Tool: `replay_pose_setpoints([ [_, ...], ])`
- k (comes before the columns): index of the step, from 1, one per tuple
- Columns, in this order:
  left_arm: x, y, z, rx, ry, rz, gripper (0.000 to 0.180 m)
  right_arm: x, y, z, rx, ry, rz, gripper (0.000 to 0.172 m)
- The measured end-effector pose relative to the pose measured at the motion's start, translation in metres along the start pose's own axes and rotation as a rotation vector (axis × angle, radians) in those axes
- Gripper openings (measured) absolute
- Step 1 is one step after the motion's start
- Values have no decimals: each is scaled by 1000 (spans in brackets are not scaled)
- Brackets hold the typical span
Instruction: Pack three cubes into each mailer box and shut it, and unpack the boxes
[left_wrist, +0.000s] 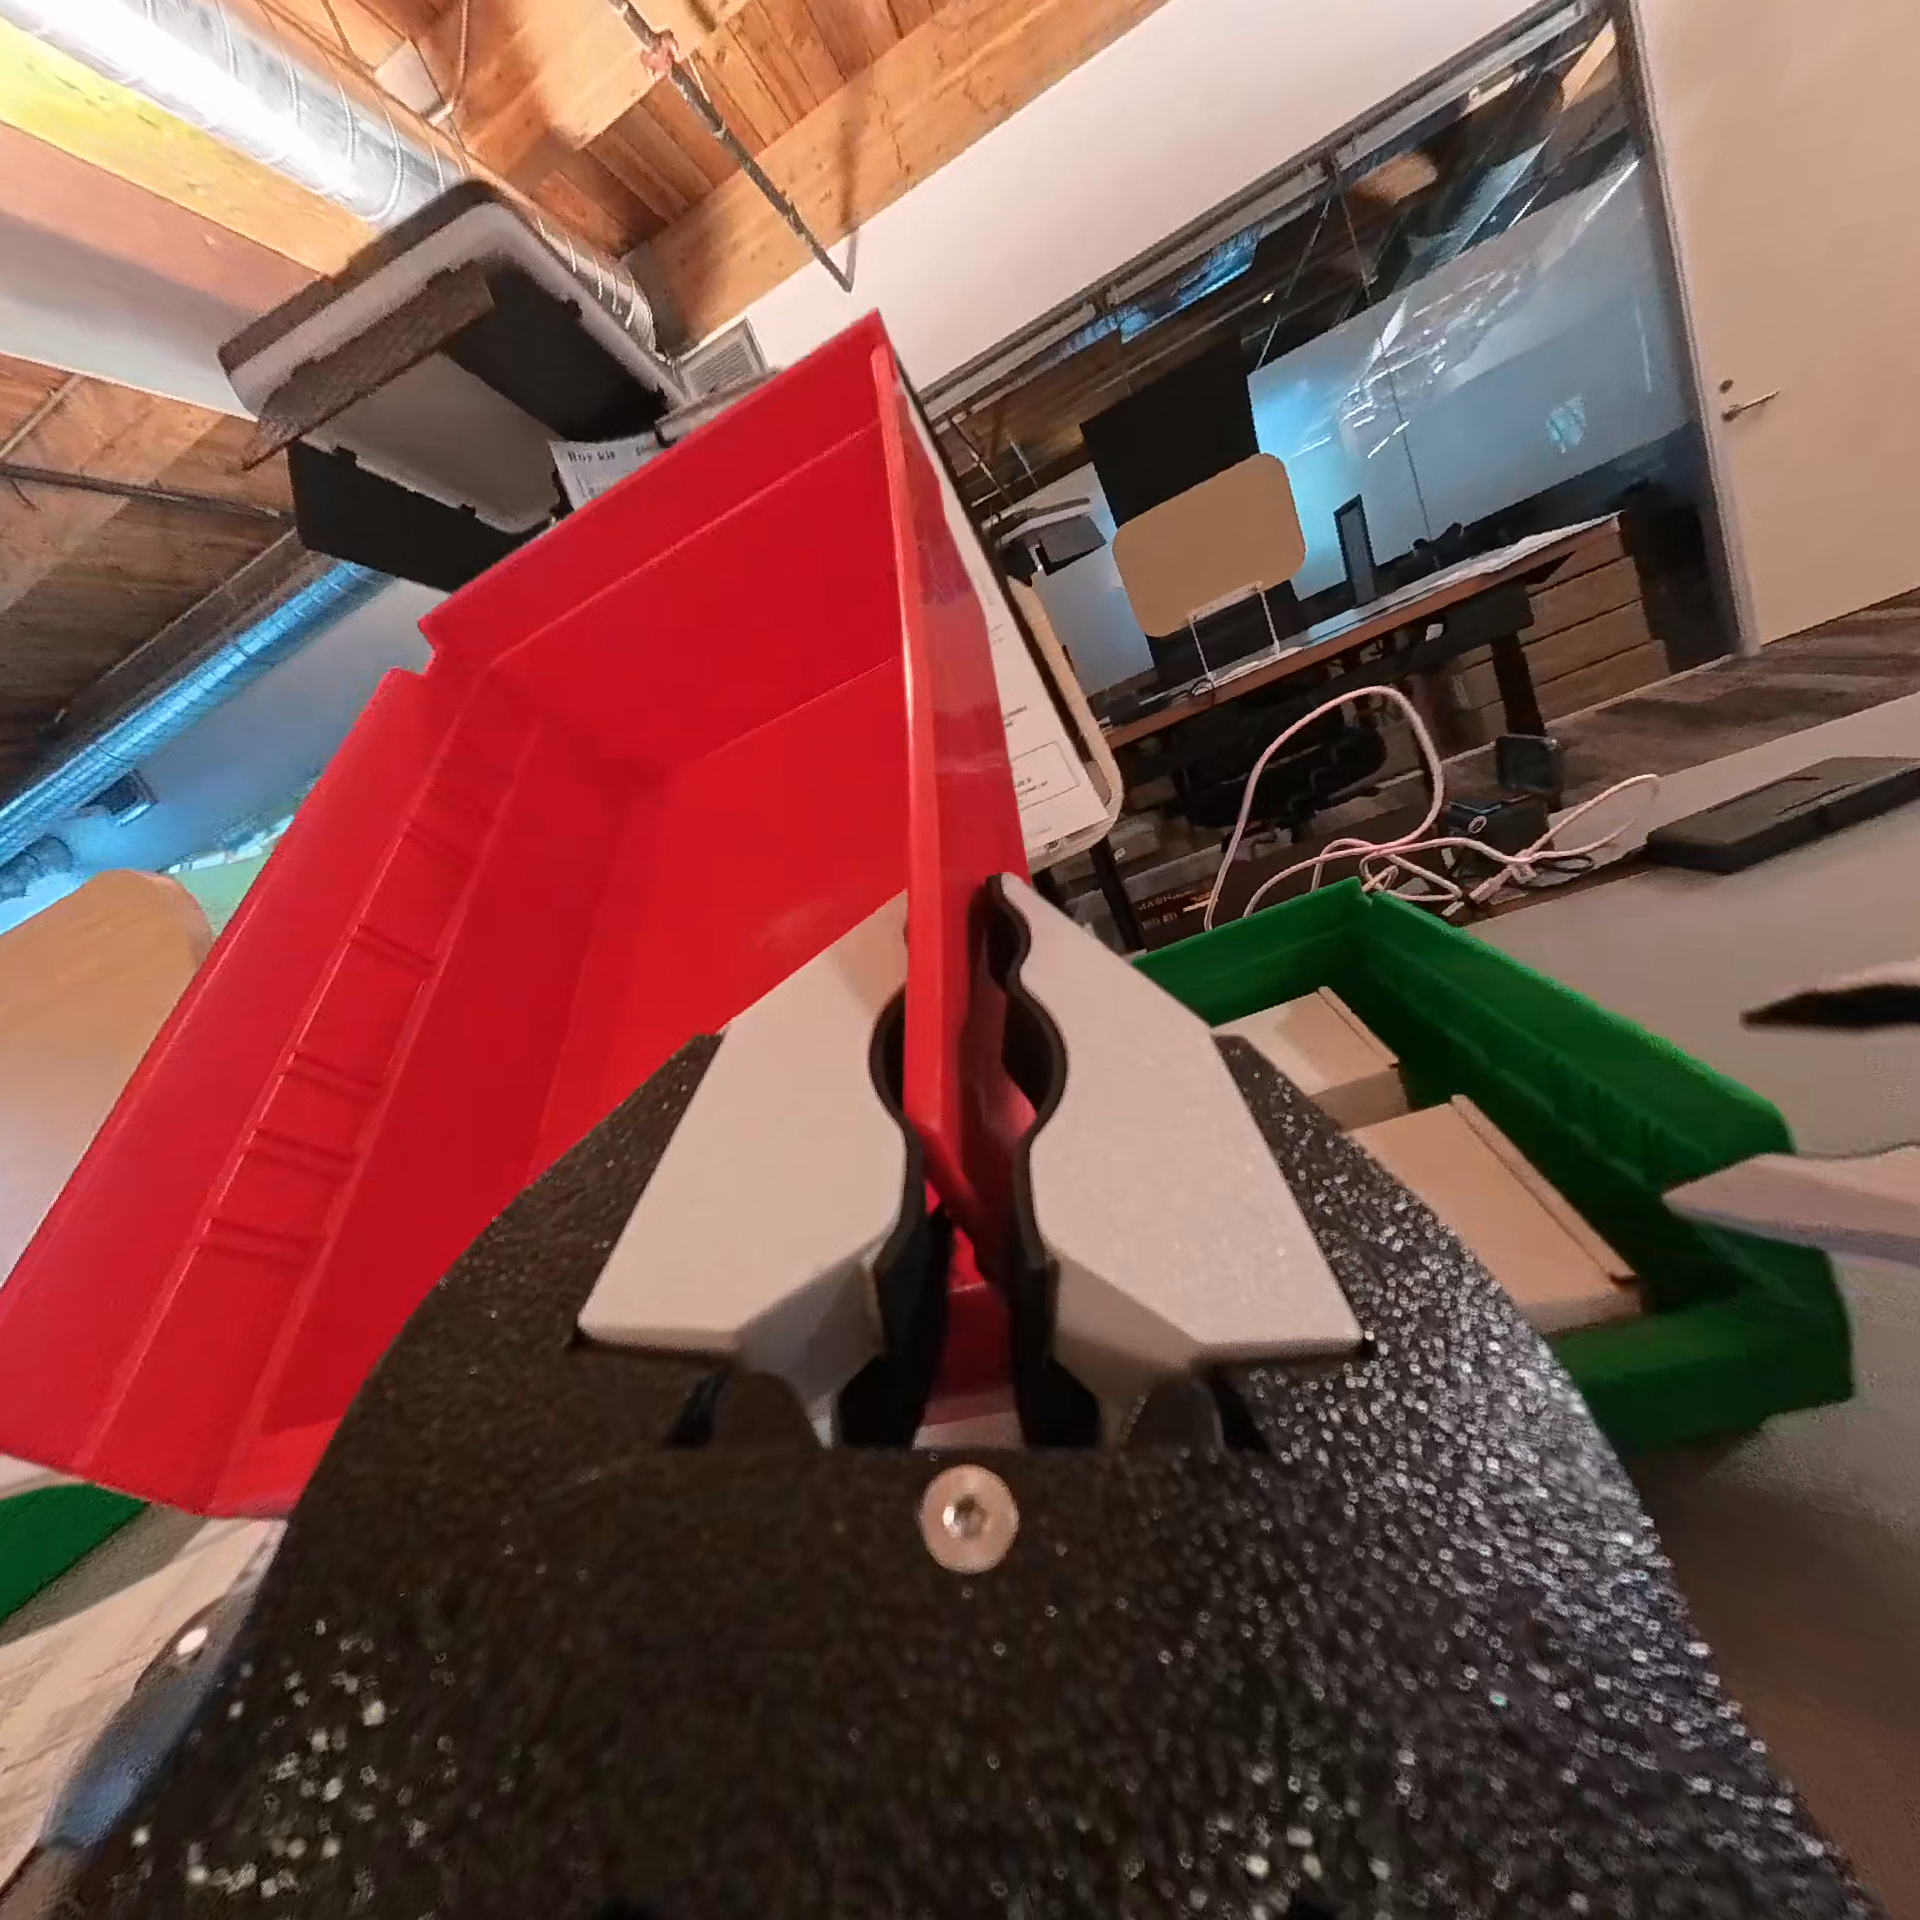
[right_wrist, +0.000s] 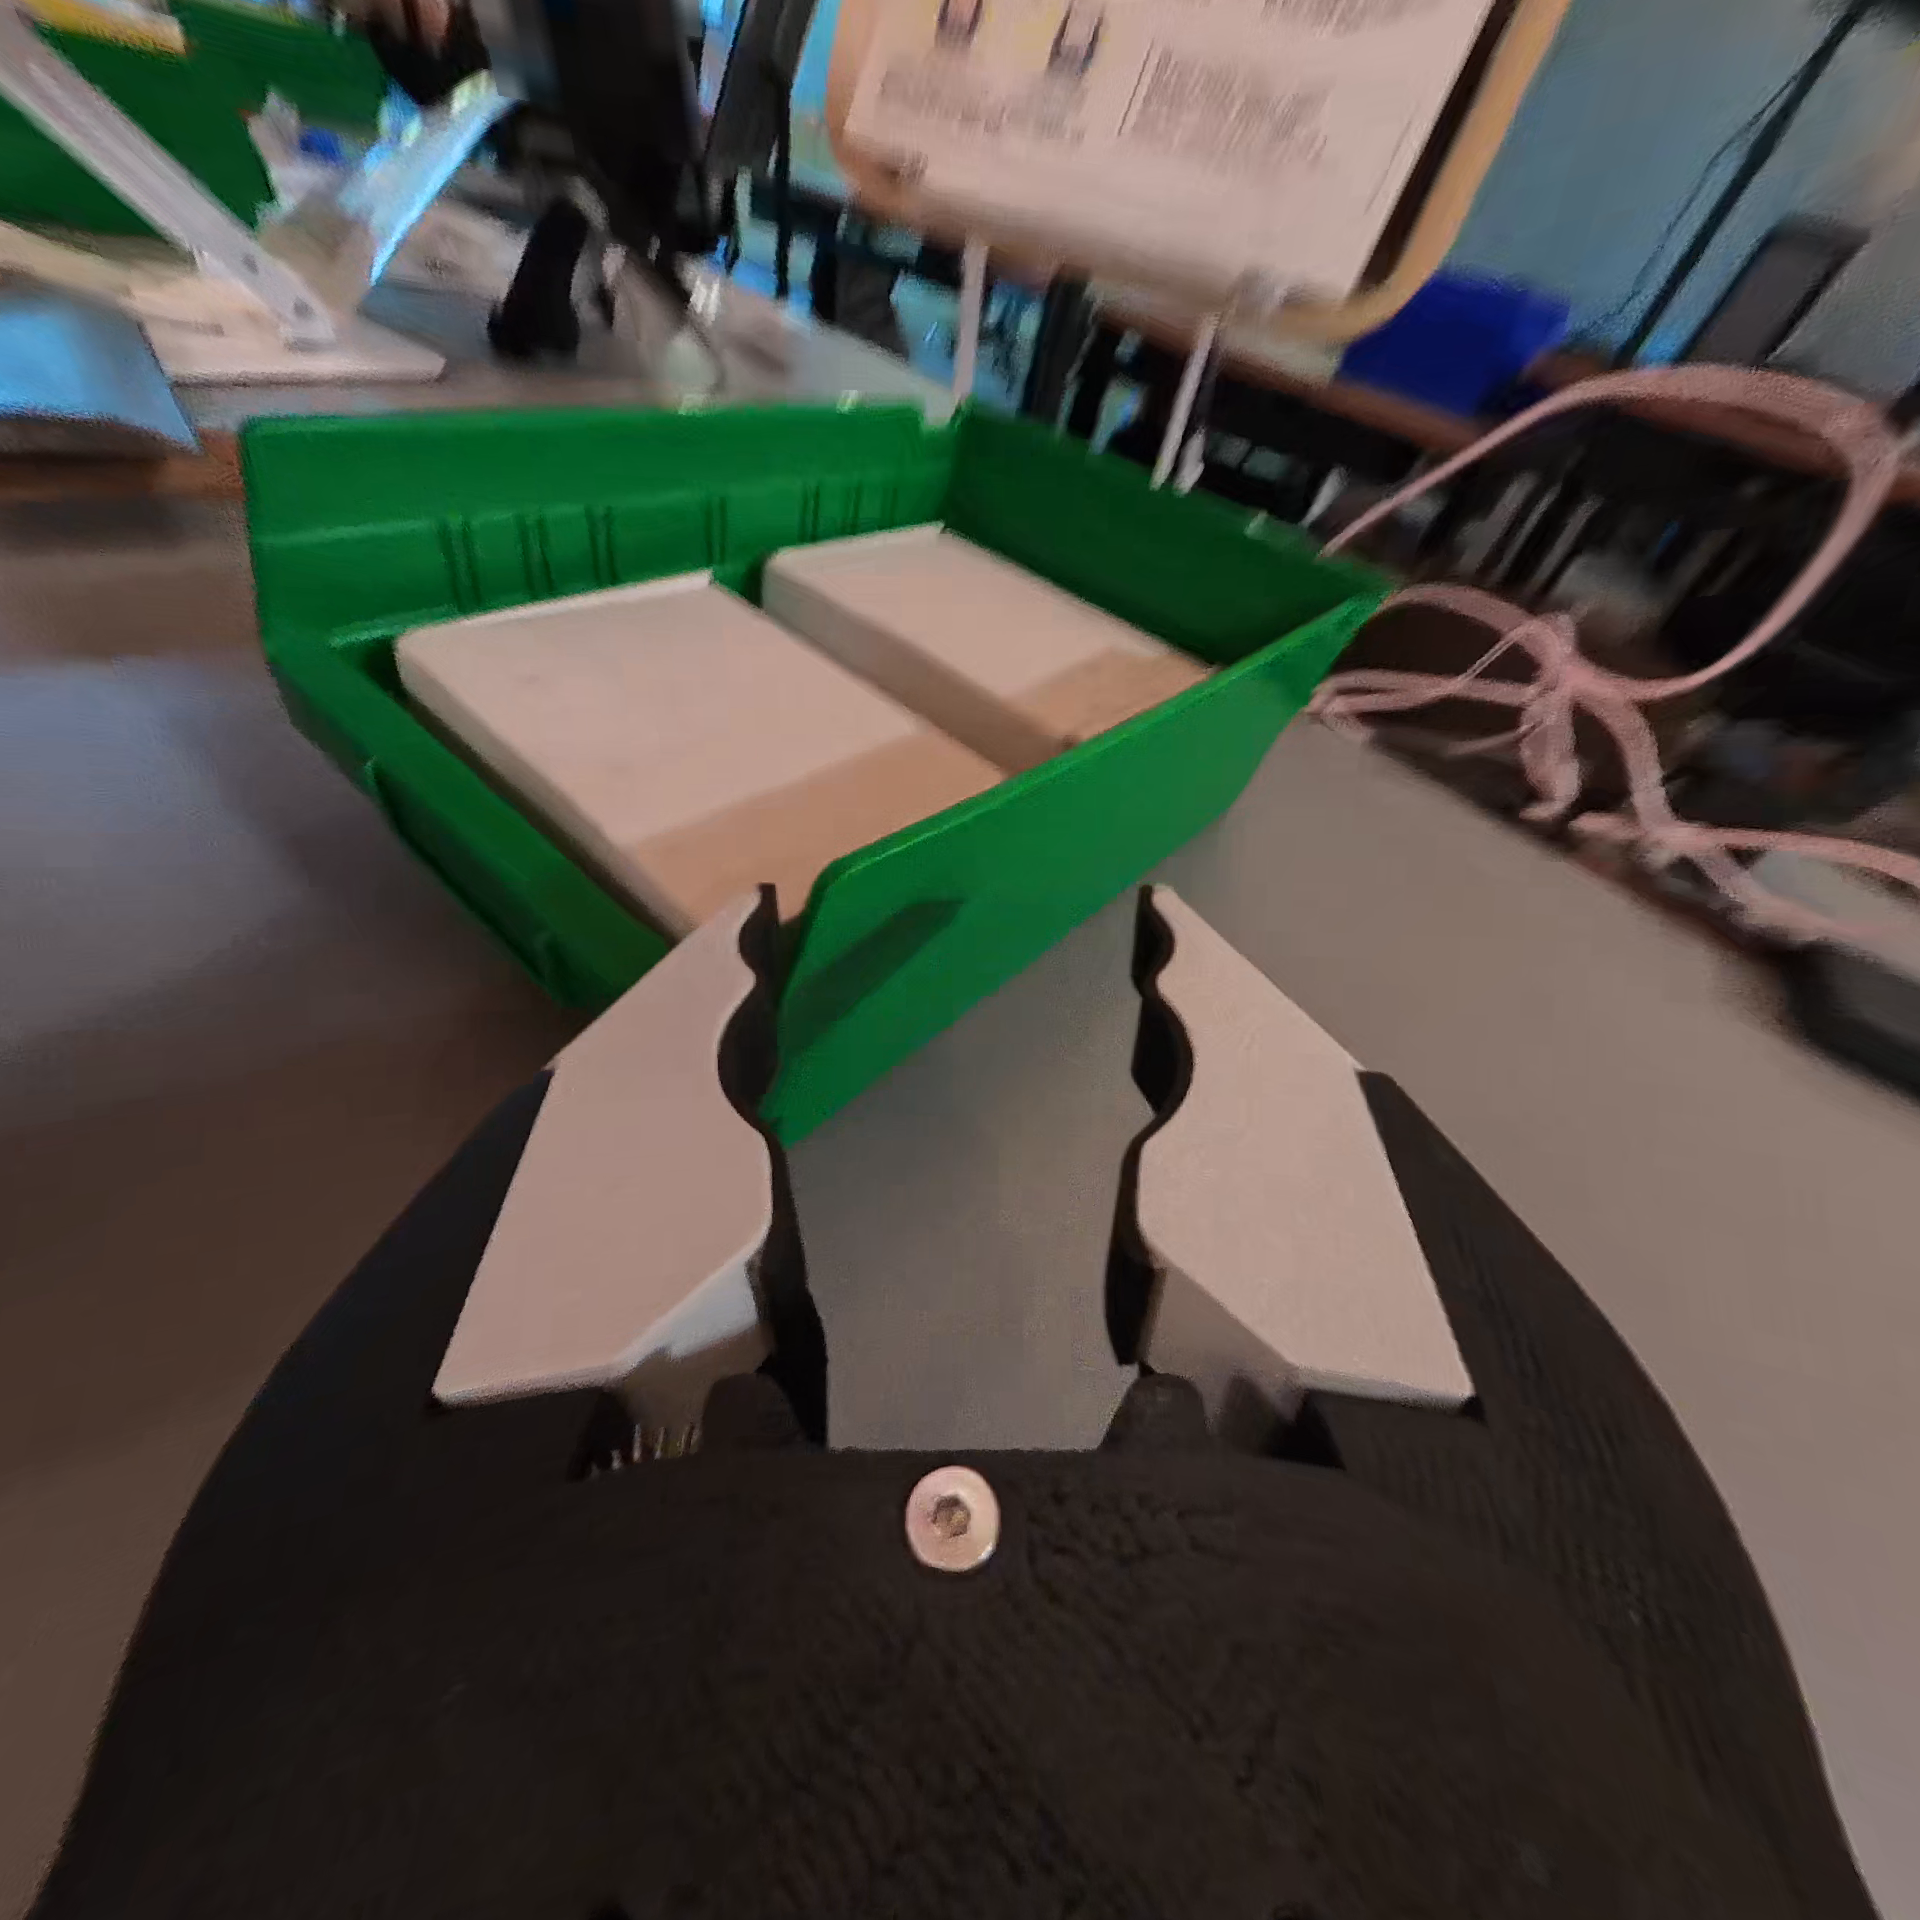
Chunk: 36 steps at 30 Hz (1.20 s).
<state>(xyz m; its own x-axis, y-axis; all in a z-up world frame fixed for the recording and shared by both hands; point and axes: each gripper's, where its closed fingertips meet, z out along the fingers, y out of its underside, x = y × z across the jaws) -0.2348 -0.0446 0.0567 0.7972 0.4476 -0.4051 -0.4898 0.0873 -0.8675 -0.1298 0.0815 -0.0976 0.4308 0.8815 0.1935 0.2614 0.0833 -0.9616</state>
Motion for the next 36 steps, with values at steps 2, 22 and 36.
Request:
replay_pose_setpoints([
  [2,8,-7,-1,28,22,5,4,18,-17,-19,113,63,-44,86],
  [22,329,-89,-65,212,1000,-81,4,291,44,-356,209,1096,-507,64],
  [36,472,-49,-61,-12,1244,9,5,302,51,-382,223,1151,-441,61],
])
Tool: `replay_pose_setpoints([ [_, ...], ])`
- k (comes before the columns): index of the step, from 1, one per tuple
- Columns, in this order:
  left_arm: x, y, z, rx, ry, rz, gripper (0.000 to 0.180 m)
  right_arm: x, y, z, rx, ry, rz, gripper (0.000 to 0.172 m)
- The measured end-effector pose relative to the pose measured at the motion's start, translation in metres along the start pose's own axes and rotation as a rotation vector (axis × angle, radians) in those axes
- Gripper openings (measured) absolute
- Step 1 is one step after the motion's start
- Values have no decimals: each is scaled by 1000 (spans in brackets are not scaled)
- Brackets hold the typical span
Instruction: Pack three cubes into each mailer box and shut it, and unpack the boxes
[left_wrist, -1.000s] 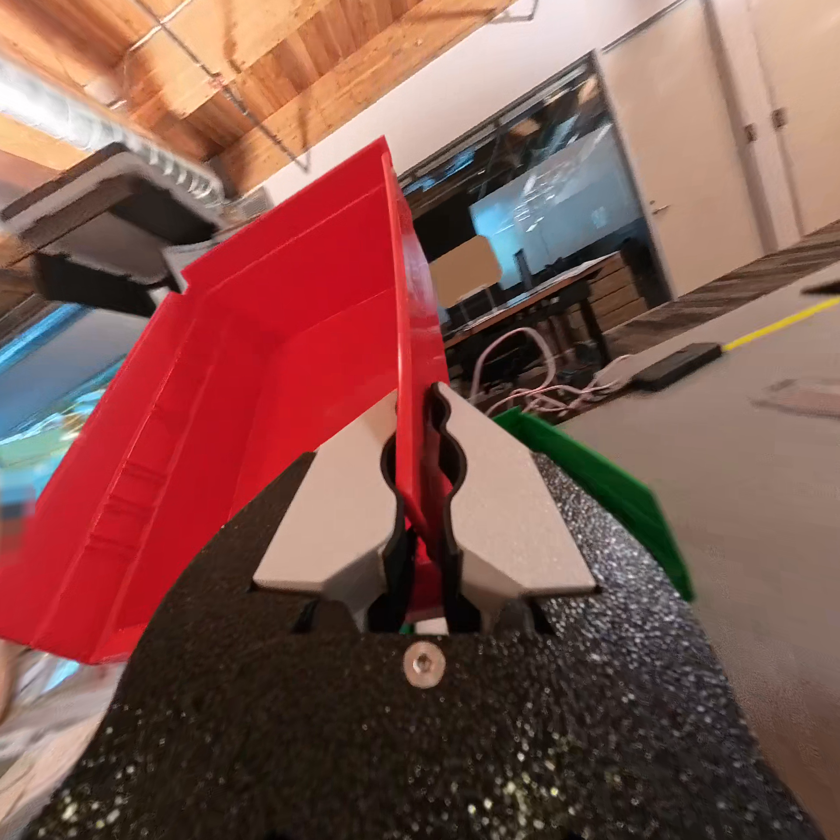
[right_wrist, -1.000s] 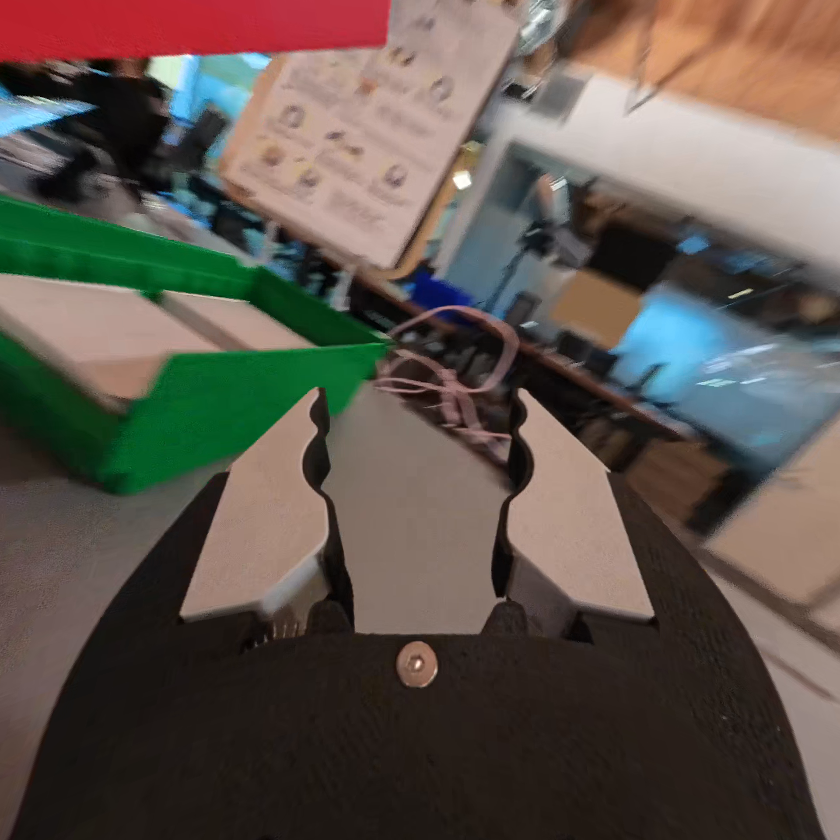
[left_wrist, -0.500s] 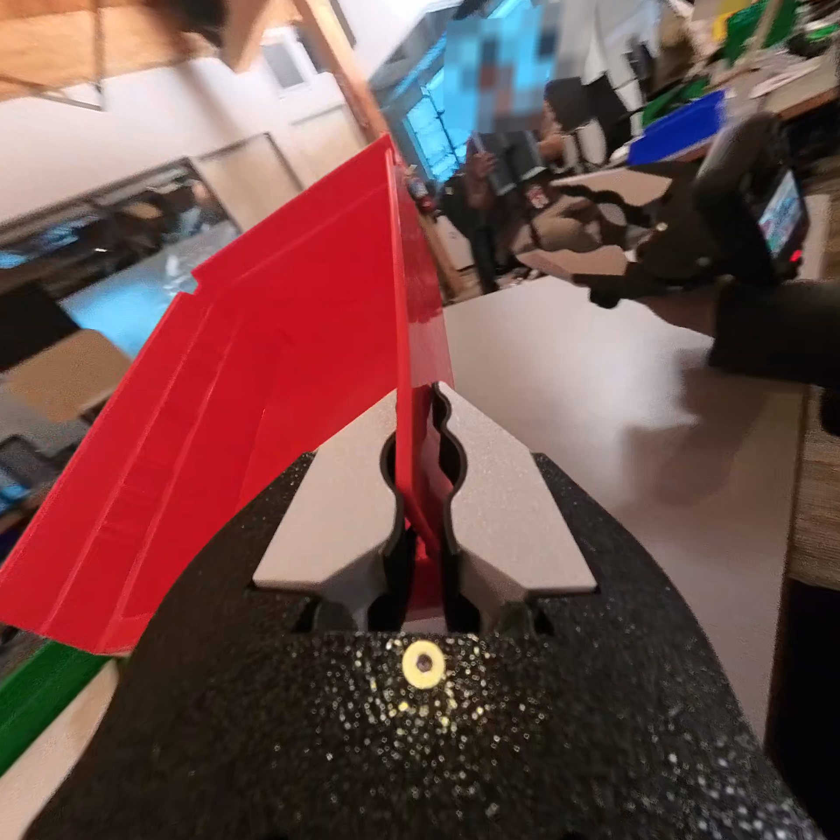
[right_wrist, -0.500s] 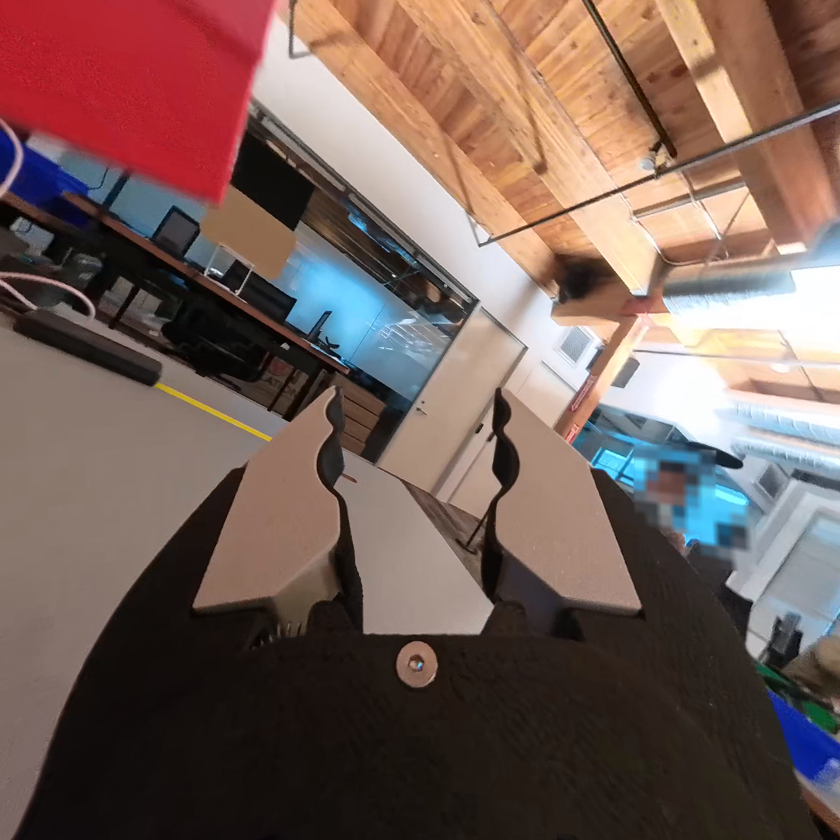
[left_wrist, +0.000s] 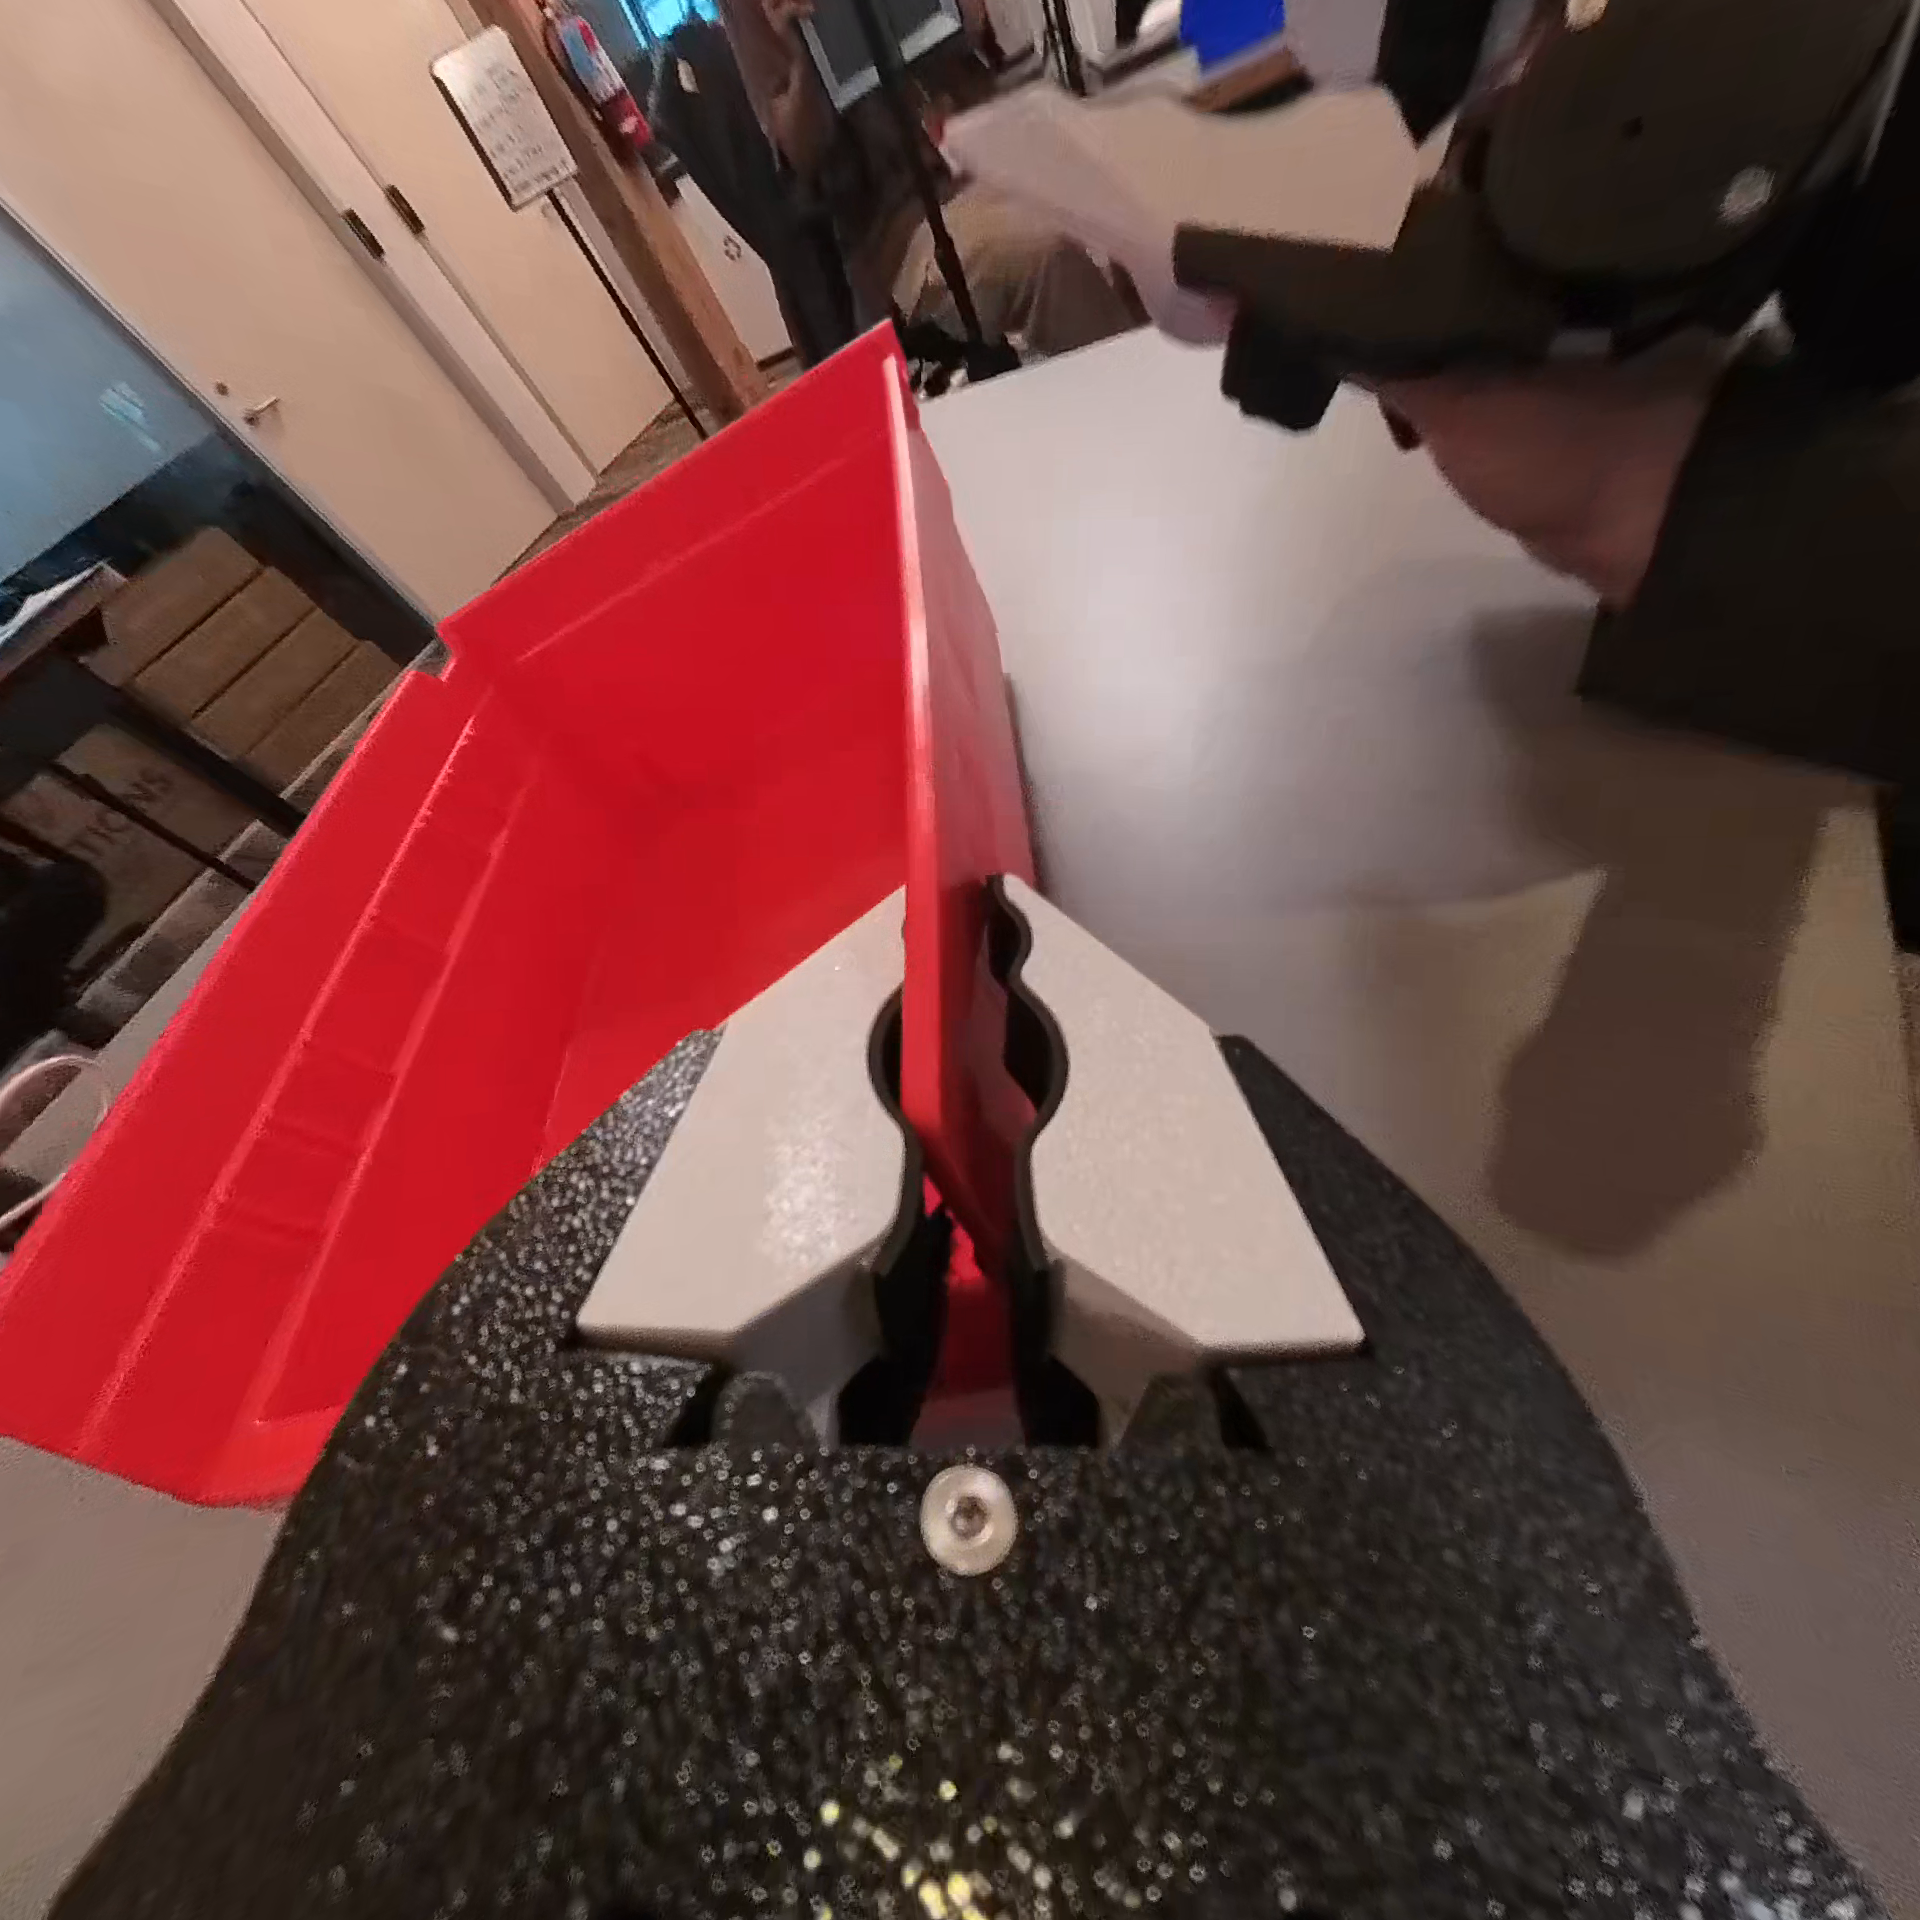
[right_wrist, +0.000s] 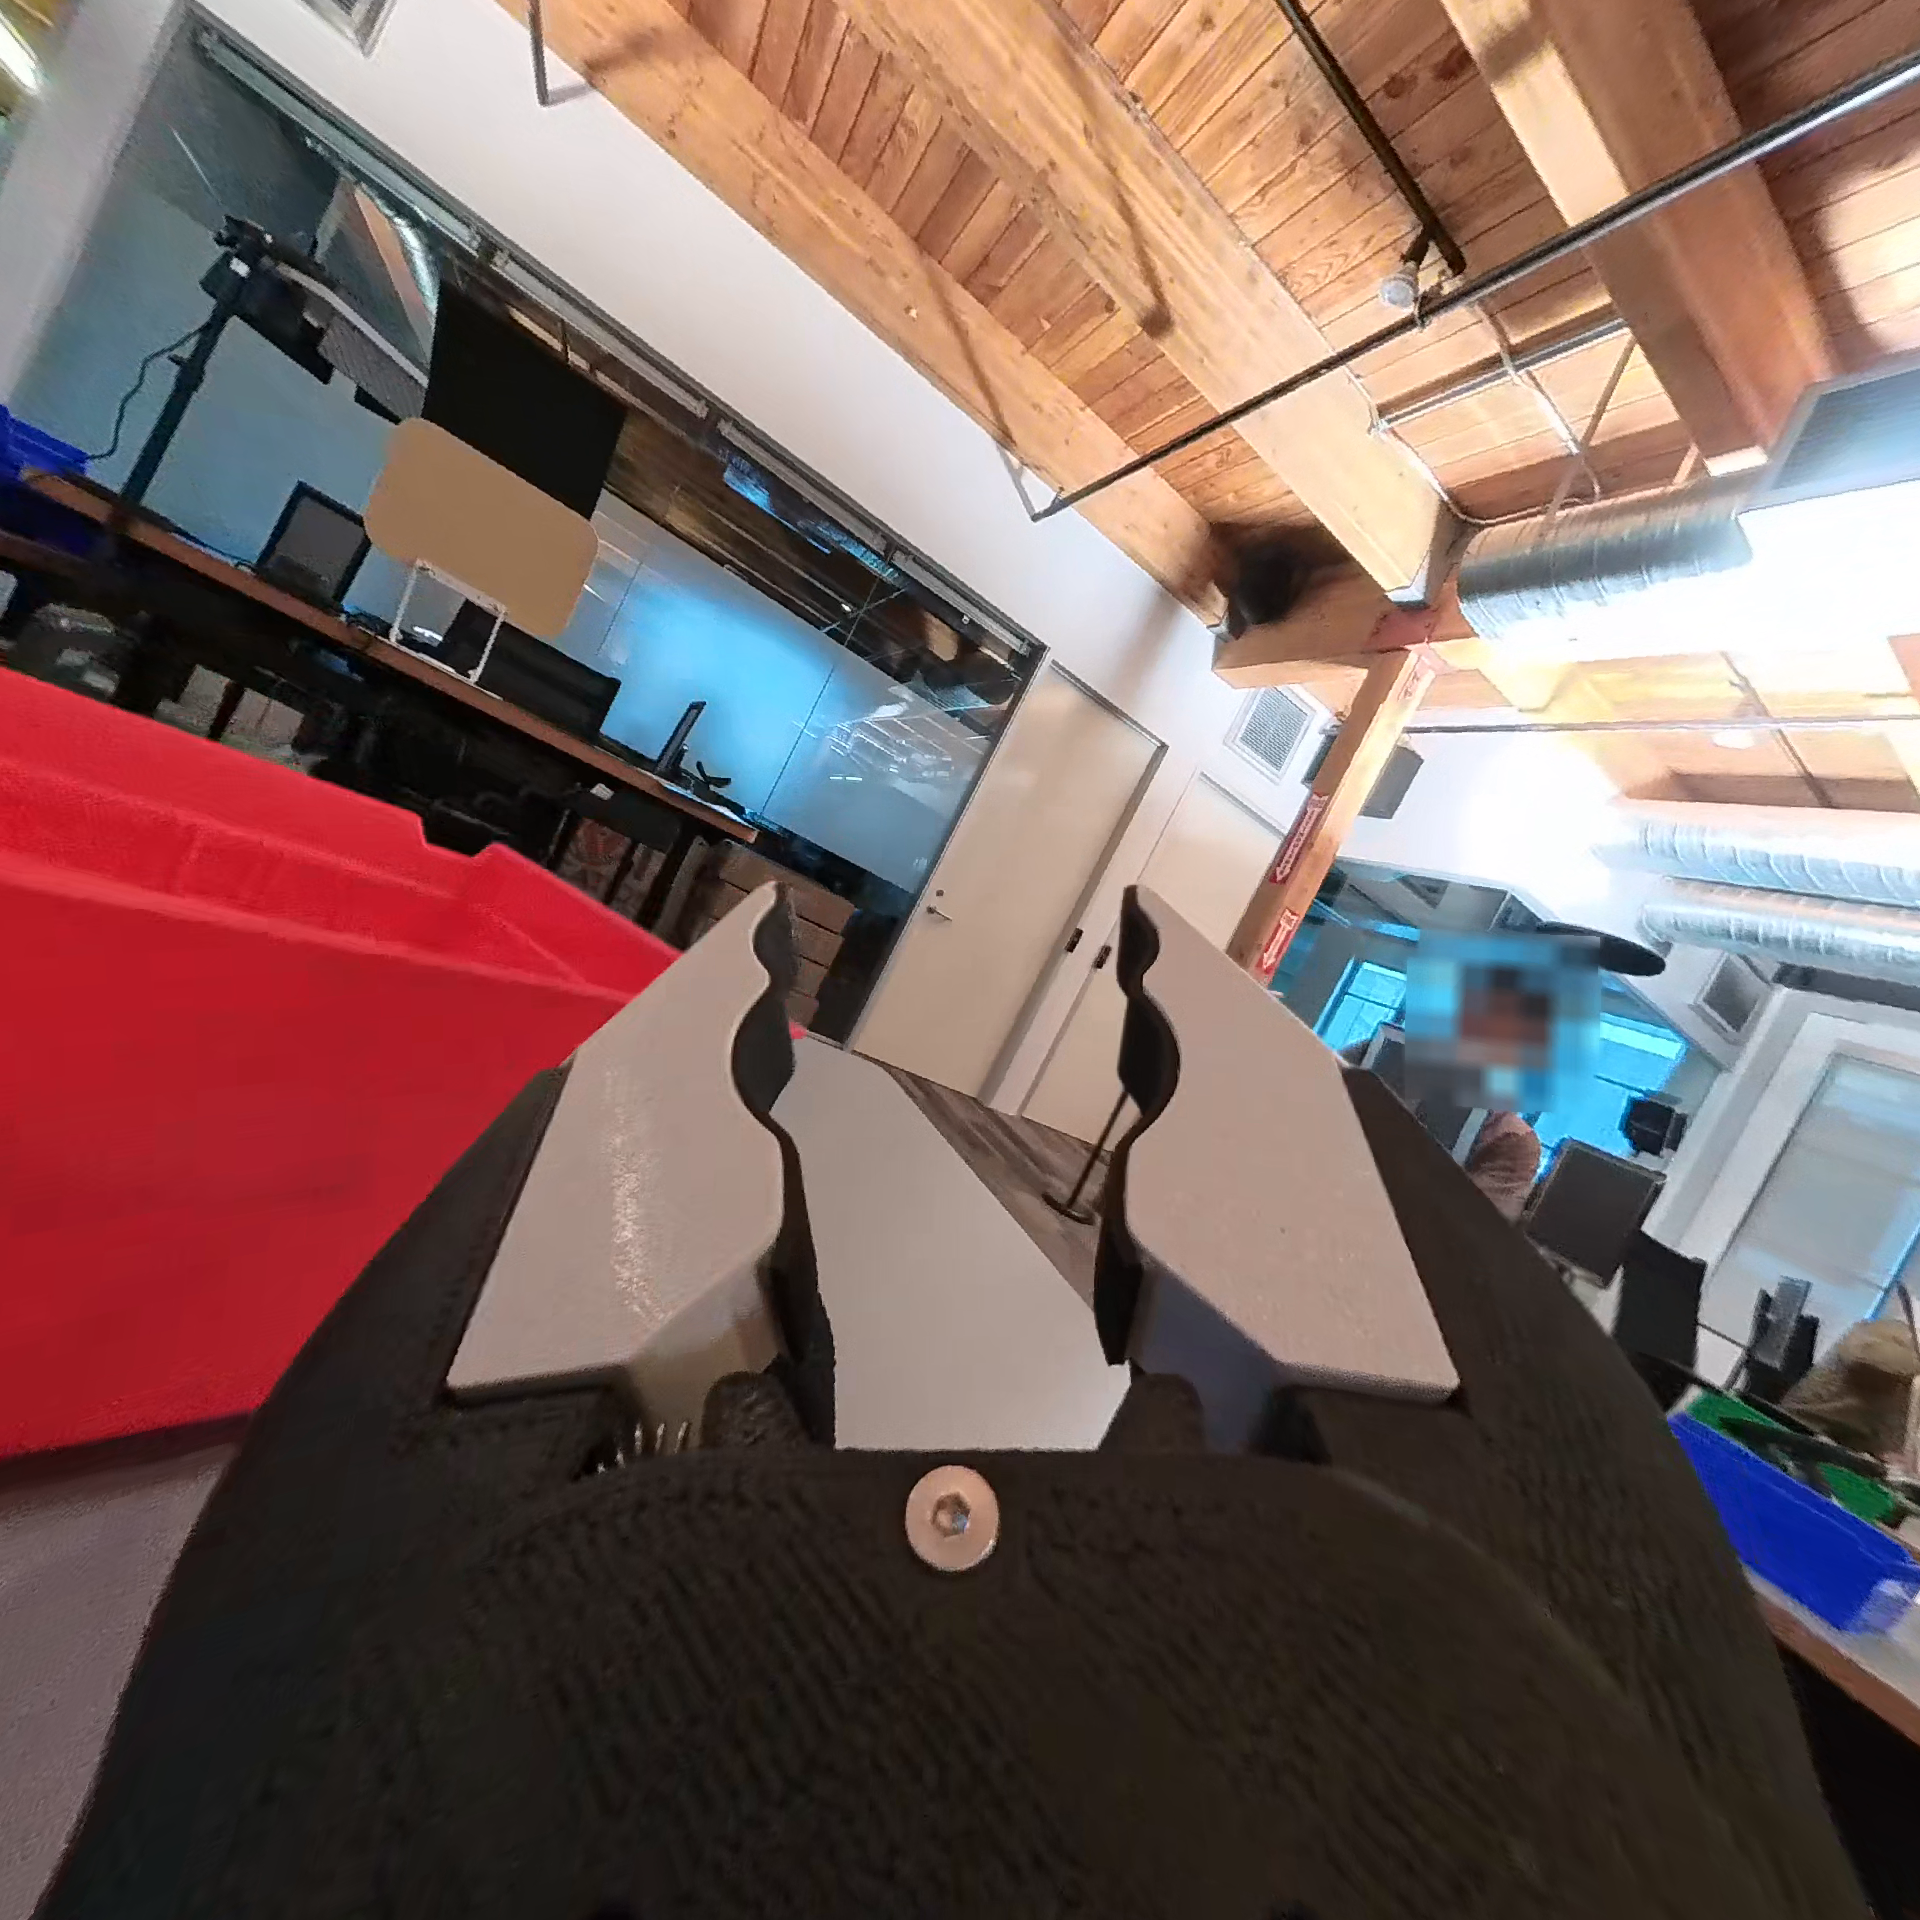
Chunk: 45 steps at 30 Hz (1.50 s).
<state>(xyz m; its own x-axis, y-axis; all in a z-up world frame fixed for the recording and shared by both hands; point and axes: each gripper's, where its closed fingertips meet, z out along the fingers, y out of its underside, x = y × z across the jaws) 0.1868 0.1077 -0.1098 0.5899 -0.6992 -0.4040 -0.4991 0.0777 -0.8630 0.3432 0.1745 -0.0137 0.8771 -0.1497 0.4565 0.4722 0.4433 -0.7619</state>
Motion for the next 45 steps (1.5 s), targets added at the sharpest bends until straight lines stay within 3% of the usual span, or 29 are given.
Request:
replay_pose_setpoints([
  [4,3,4,7,4,-25,37,6,3,7,2,-18,-14,67,61],
  [6,-2,-3,3,82,-55,0,8,1,7,2,-17,-26,83,61],
  [9,2,-25,-16,215,10,-105,67,-7,4,-1,-15,-80,116,61],
  [11,-12,-34,-40,292,-21,-130,93,-14,0,-4,-8,-118,149,62],
  [14,-54,-34,-93,360,-181,-110,99,-27,-10,-12,4,-172,184,62],
  [16,-87,-21,-130,261,-261,-152,112,-42,-15,-16,-9,-224,205,67],
  [20,-182,31,-232,41,-634,-268,126,-84,-37,-9,-118,-380,368,119],
  [23,-229,81,-300,-75,-847,-327,138,-110,-72,-4,-198,-484,431,144],
  [28,-266,156,-359,-224,-1012,-423,140,-166,-113,-28,-197,-650,330,138],
  [34,-272,186,-372,-302,-1056,-454,136,-211,-83,-42,-382,-692,187,140],
  [39,-274,196,-383,-302,-1073,-491,134,-205,-63,-43,-487,-663,53,134],
  [45,-272,204,-389,-303,-1061,-543,131,-158,-13,-34,-665,-606,79,118],
])
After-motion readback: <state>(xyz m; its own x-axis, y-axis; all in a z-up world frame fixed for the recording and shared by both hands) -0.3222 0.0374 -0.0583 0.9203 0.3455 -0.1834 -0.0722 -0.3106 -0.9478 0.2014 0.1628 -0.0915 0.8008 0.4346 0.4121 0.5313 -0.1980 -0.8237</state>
